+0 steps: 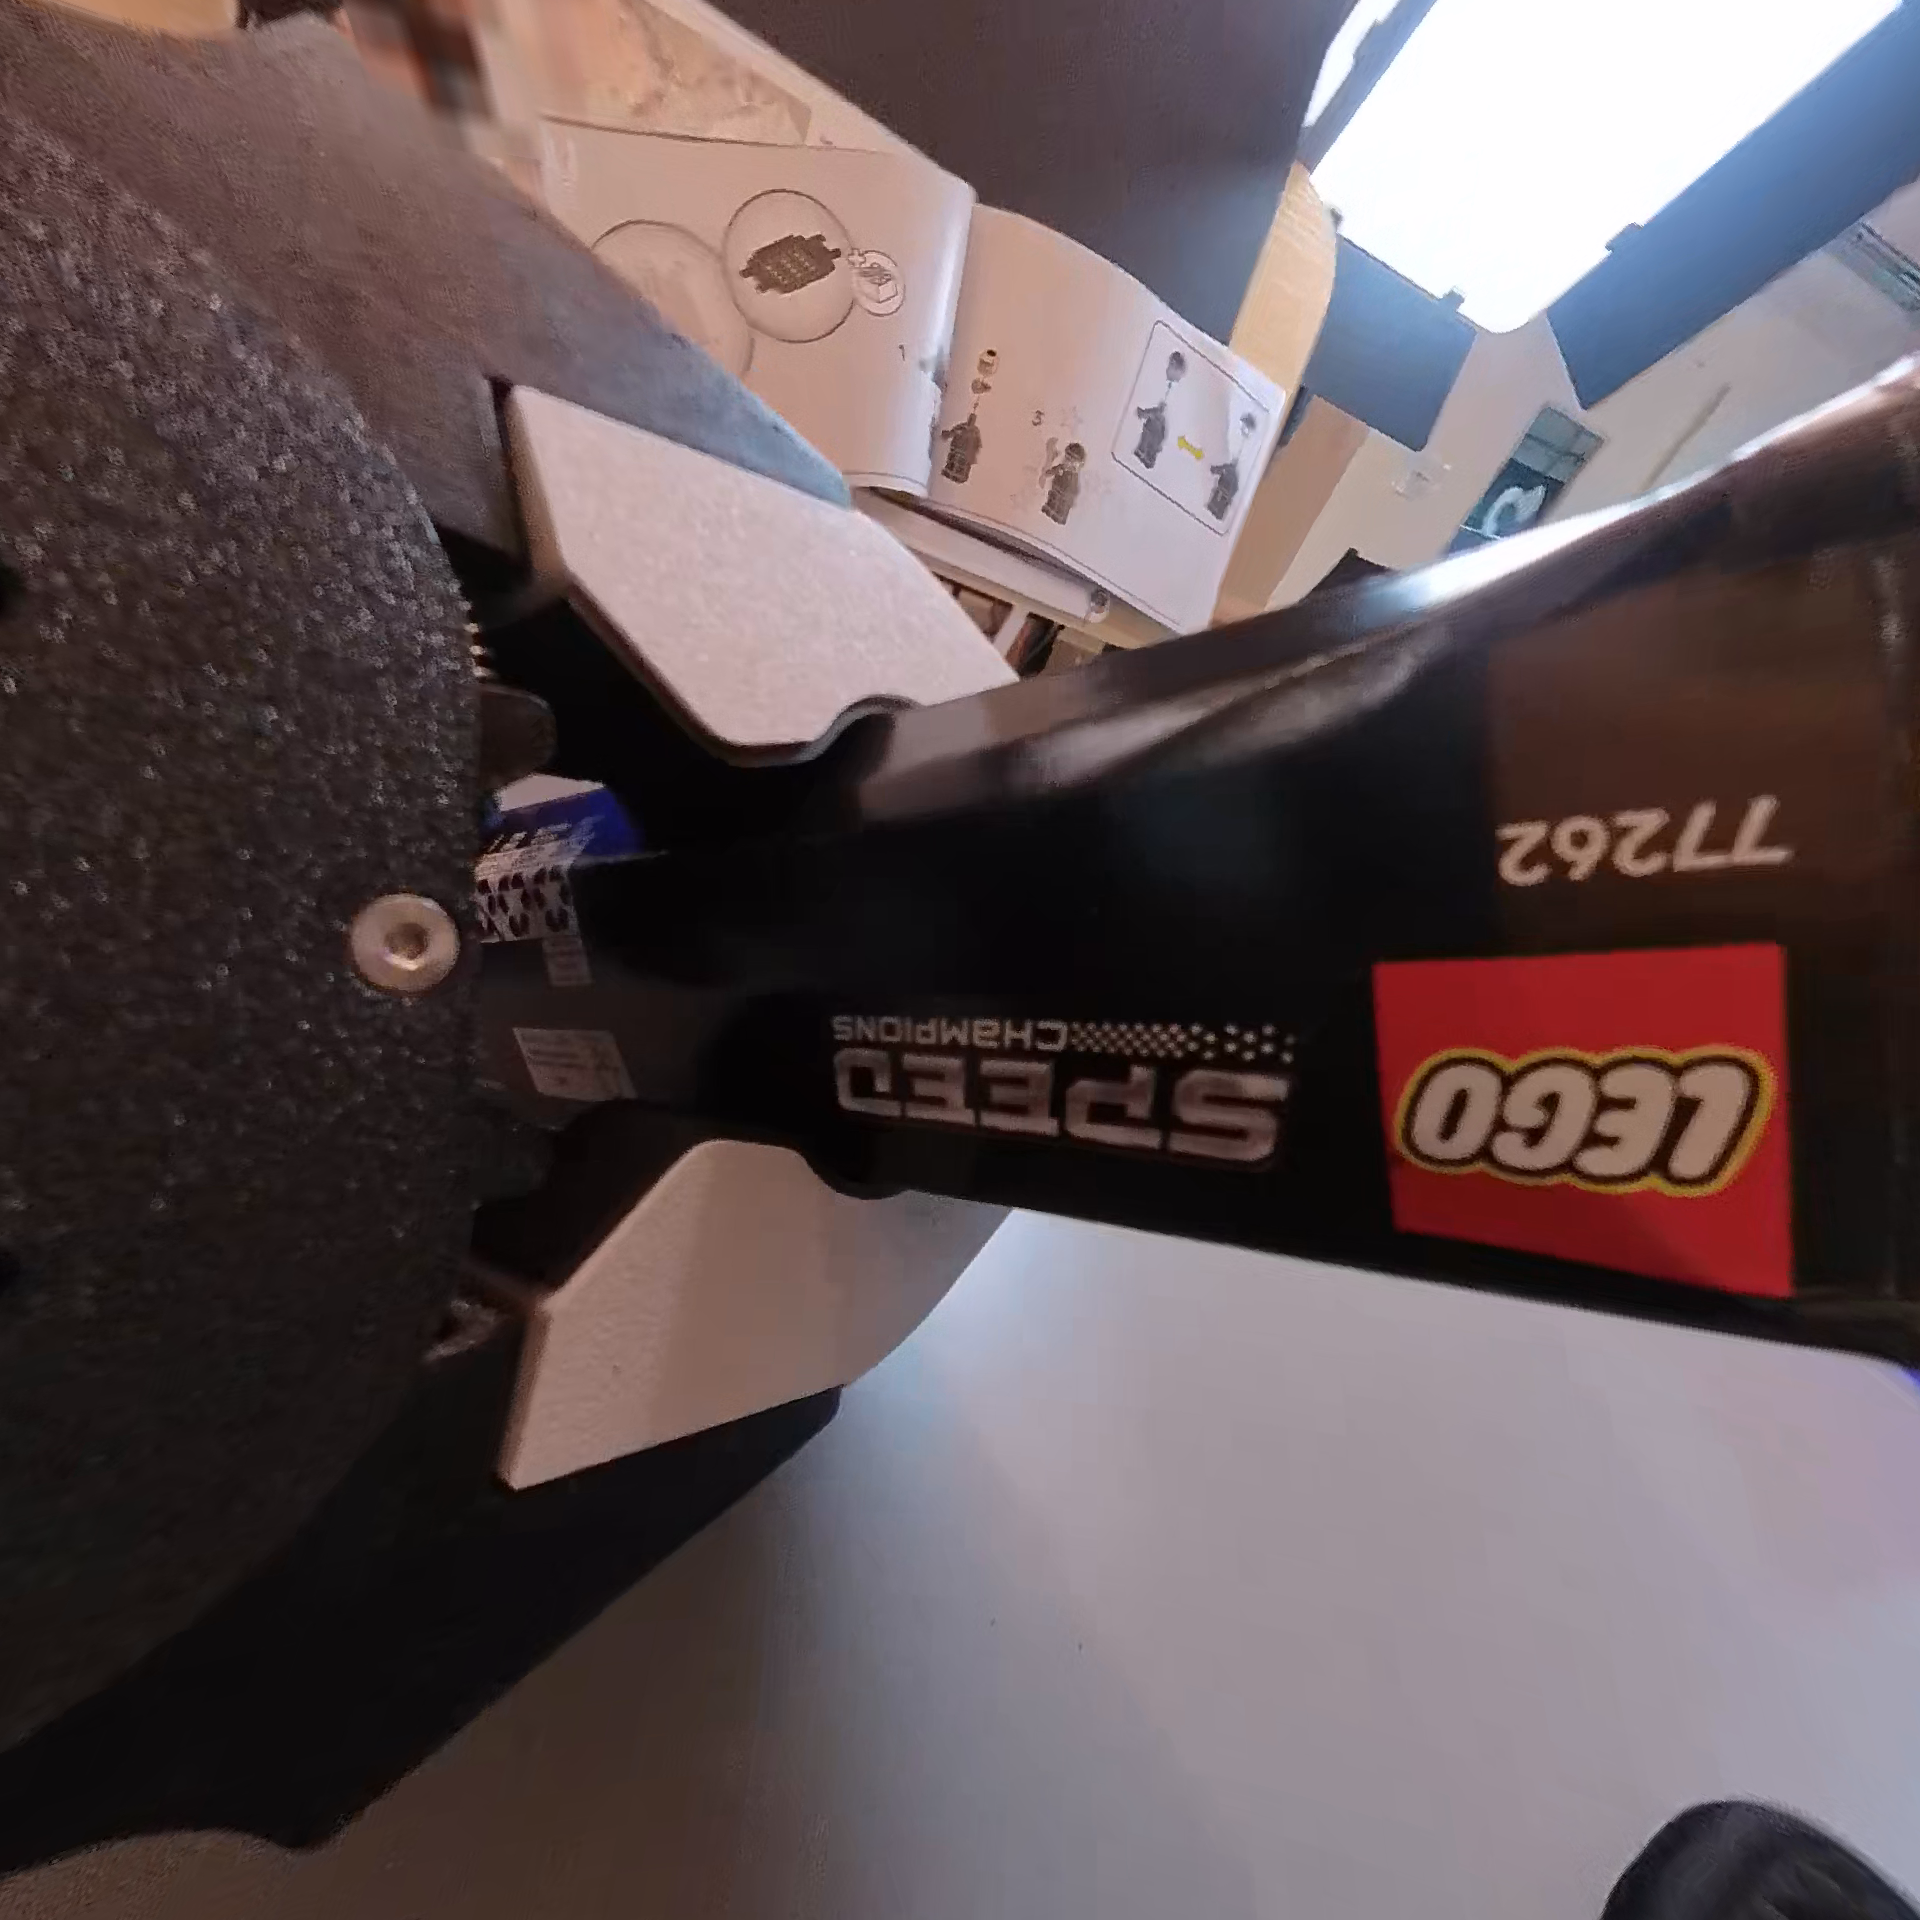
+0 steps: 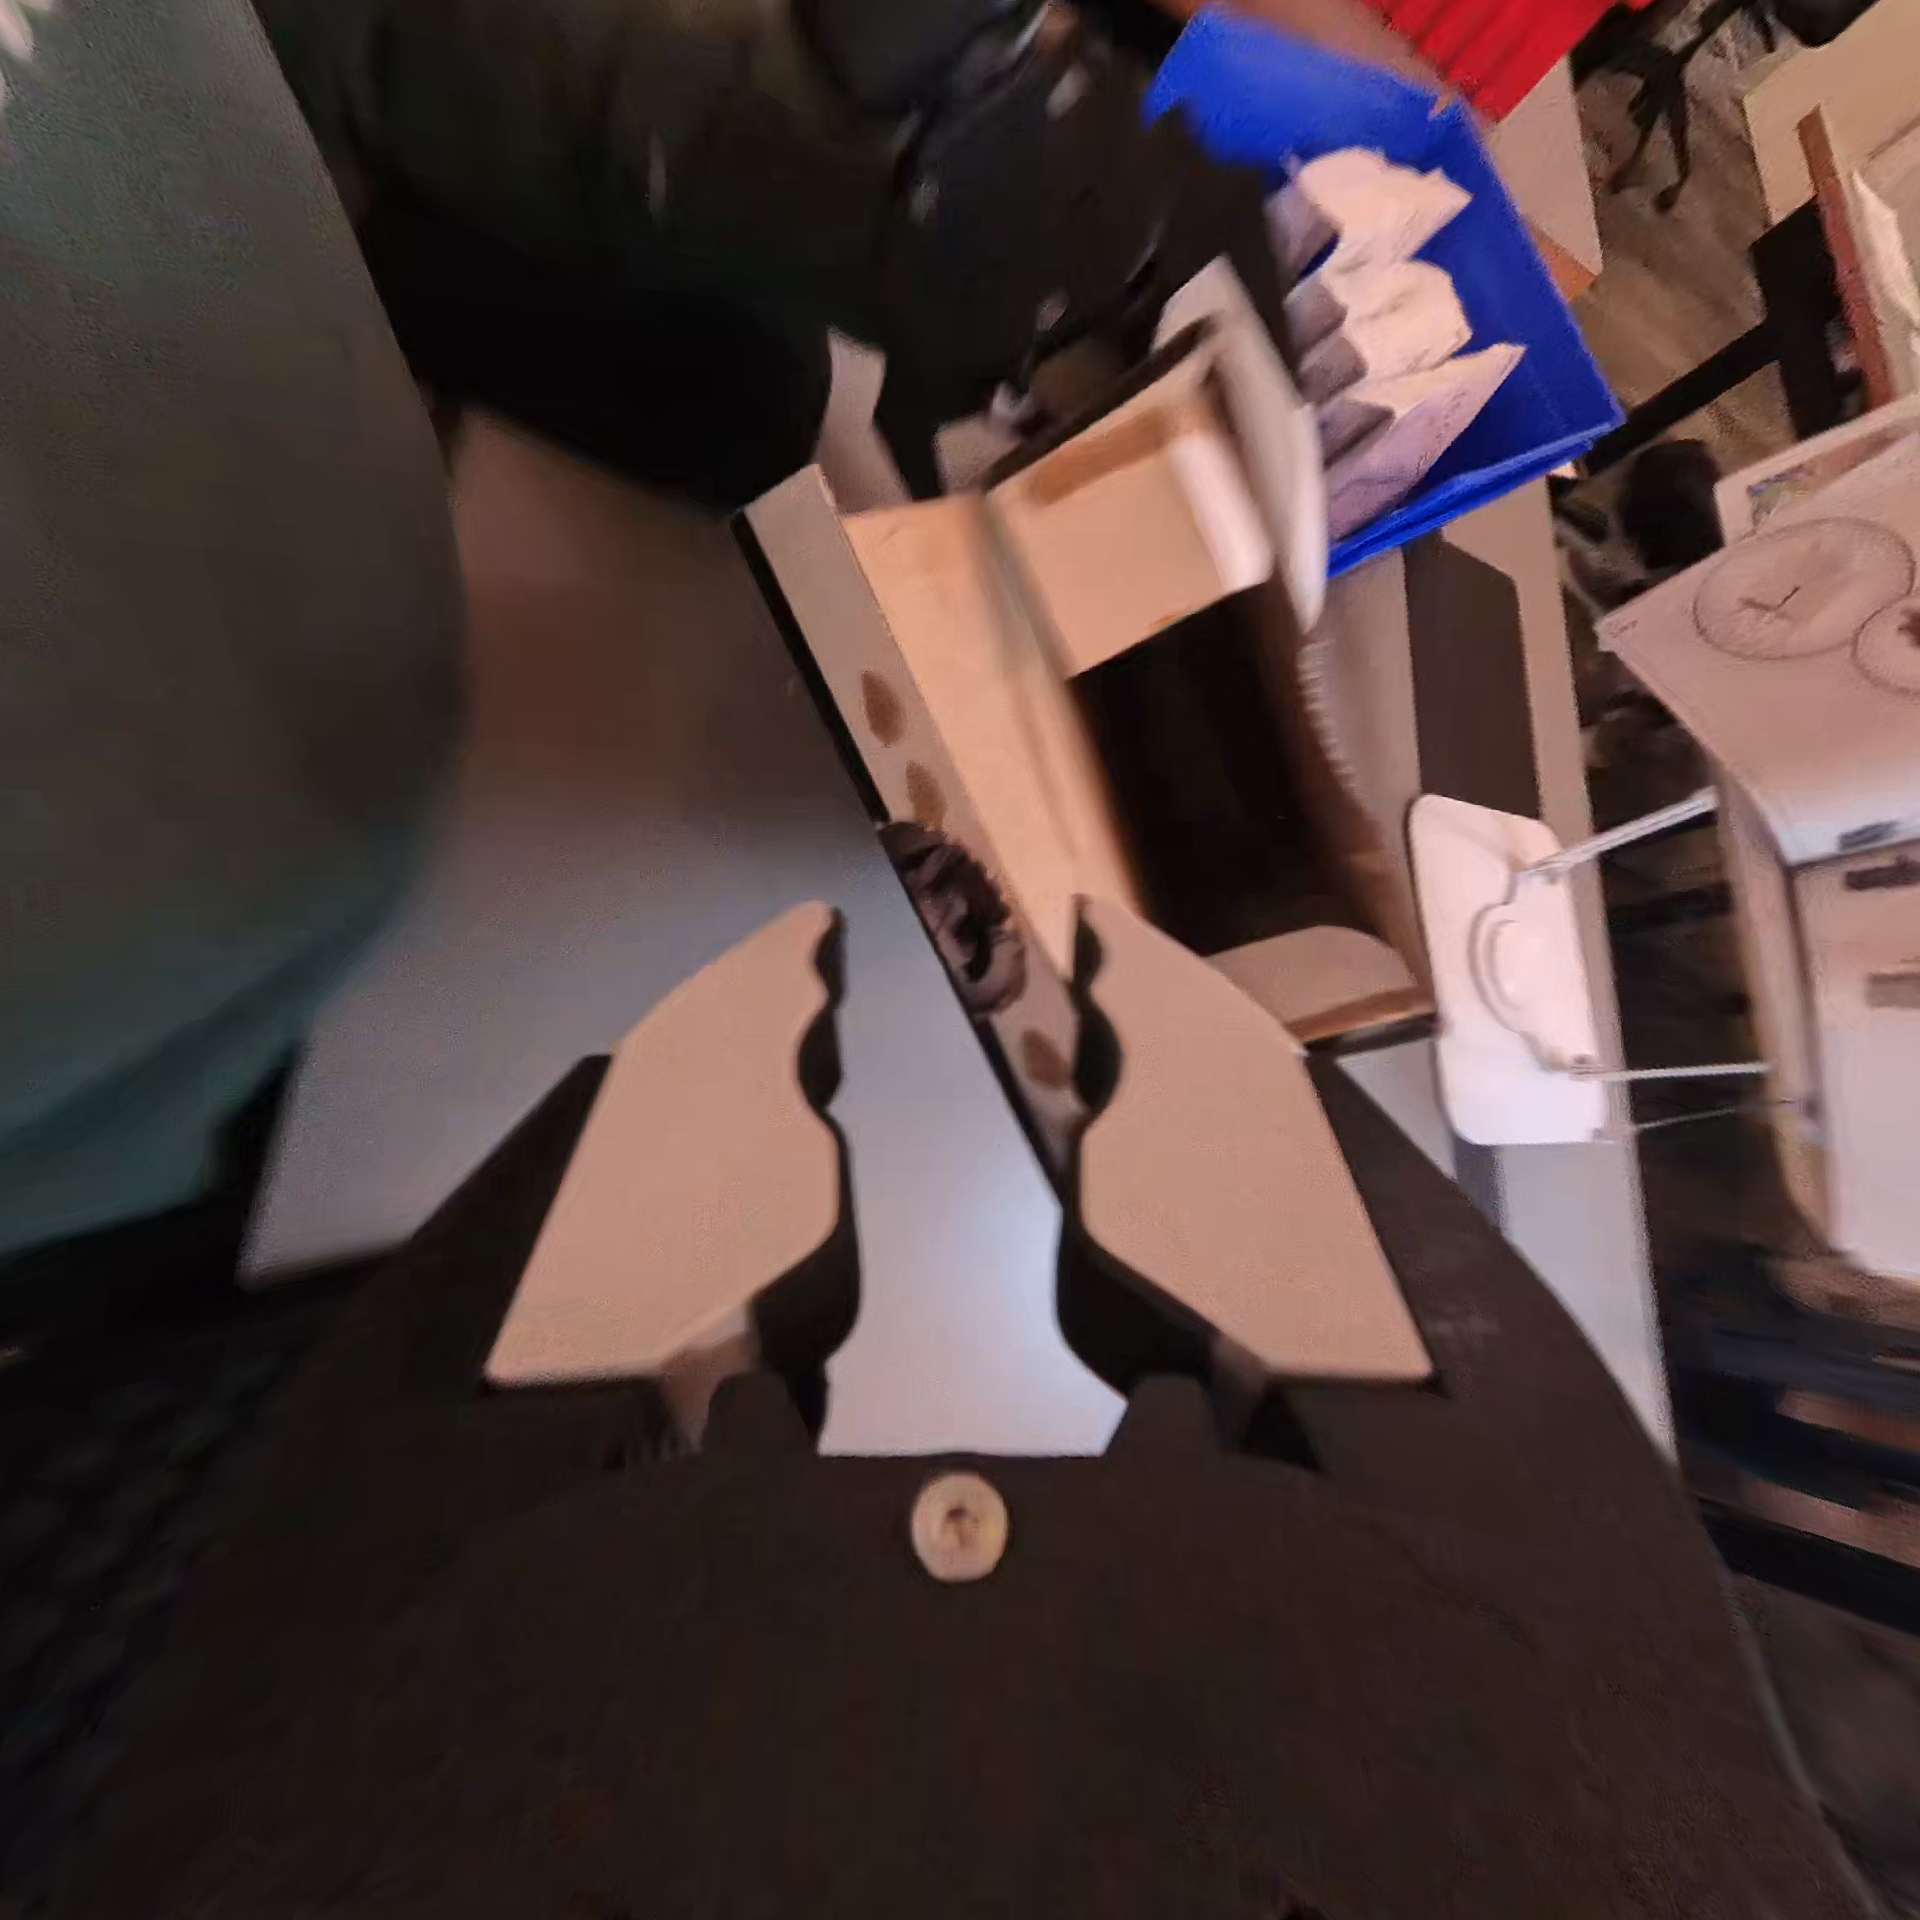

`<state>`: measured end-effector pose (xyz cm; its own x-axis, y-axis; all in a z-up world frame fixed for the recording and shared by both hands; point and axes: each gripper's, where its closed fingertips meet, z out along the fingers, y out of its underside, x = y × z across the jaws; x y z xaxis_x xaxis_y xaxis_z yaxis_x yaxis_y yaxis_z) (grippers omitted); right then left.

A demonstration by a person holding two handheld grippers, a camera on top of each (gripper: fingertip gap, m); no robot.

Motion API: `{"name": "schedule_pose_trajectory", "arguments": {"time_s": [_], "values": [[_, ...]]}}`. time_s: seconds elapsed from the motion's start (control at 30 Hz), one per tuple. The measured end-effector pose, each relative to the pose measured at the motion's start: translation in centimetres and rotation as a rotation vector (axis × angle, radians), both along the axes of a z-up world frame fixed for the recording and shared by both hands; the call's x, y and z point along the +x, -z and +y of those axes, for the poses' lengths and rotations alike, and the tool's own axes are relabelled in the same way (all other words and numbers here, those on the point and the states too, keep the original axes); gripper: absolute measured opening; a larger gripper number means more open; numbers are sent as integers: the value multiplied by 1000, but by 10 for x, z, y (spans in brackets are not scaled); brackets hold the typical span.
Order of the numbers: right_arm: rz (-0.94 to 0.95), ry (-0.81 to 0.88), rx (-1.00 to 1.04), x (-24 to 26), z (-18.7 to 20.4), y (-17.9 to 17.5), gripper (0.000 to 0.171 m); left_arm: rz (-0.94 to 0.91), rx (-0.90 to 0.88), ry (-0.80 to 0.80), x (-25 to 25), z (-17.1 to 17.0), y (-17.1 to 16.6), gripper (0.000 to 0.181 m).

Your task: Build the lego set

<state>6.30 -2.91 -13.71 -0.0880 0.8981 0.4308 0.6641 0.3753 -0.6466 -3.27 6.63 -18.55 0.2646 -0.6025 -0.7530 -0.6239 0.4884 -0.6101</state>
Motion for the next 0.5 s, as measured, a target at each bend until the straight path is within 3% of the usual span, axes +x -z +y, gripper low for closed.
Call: {"name": "schedule_pose_trajectory", "arguments": {"time_s": [0.03,0.07,0.1,0.2,0.37,0.5], "values": [[-28,6,89,-3,2,9,19,-28,-20,-19,-4,4,-3,73],[-22,19,192,-7,6,11,8,-72,-51,-41,-9,8,-8,72],[14,36,286,-10,10,8,8,-120,-88,-56,-13,12,-13,72],[128,104,426,-18,20,-1,12,-219,-176,-65,-12,13,-23,72],[95,244,633,-42,62,6,23,-363,-354,-31,12,5,-35,71],[156,256,601,-63,87,-5,25,-441,-519,-16,13,3,-33,75]]}}
